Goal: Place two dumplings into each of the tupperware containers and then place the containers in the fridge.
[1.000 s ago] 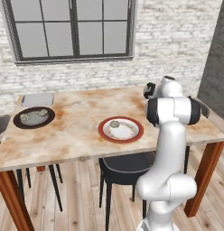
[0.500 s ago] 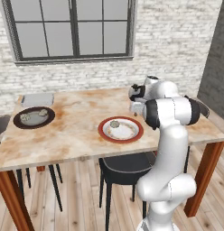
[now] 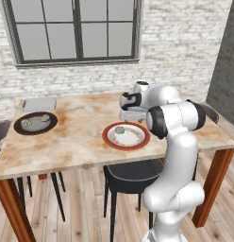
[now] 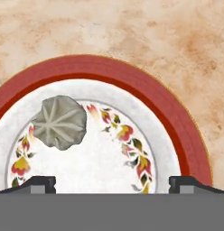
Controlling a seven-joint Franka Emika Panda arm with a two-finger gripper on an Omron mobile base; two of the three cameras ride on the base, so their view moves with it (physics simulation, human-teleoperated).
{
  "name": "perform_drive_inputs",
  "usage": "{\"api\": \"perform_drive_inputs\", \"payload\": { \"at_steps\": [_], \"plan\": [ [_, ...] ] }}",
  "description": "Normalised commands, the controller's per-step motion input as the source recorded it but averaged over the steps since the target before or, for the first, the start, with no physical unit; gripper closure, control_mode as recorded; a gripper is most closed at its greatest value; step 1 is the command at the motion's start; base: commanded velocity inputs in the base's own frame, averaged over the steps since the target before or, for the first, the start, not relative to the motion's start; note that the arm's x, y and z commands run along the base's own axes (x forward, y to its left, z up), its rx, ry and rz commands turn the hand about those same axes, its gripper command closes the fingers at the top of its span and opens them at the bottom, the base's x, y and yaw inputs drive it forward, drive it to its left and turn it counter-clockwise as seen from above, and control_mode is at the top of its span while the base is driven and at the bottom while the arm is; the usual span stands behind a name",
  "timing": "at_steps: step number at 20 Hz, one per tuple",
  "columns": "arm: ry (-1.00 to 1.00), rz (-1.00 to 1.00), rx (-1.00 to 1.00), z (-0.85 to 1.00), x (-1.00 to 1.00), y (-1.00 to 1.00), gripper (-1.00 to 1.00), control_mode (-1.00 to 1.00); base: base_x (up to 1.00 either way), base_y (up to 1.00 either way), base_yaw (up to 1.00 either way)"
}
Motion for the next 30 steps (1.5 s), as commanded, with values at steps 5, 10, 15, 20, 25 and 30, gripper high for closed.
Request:
{"api": "perform_drive_inputs", "payload": {
  "at_steps": [5, 10, 15, 20, 25, 30],
  "plan": [
    [0.00, 0.03, 0.00, 0.00, 0.30, 0.79, -1.00, -1.00, 0.00, 0.00, 0.00],
    [0.03, 0.02, 0.00, 0.00, 0.19, 0.46, -1.00, -1.00, 0.00, 0.00, 0.00],
    [0.02, 0.00, 0.00, -0.17, 0.00, -0.08, -1.00, -1.00, 0.00, 0.00, 0.00],
    [0.00, 0.00, 0.00, -0.40, 0.00, -0.08, -1.00, -1.00, 0.00, 0.00, 0.00],
    [0.00, 0.00, 0.00, -0.23, 0.00, -0.03, -1.00, -1.00, 0.00, 0.00, 0.00],
    [0.00, 0.00, 0.00, -0.07, 0.00, -0.02, -1.00, -1.00, 0.00, 0.00, 0.00]
  ]
}}
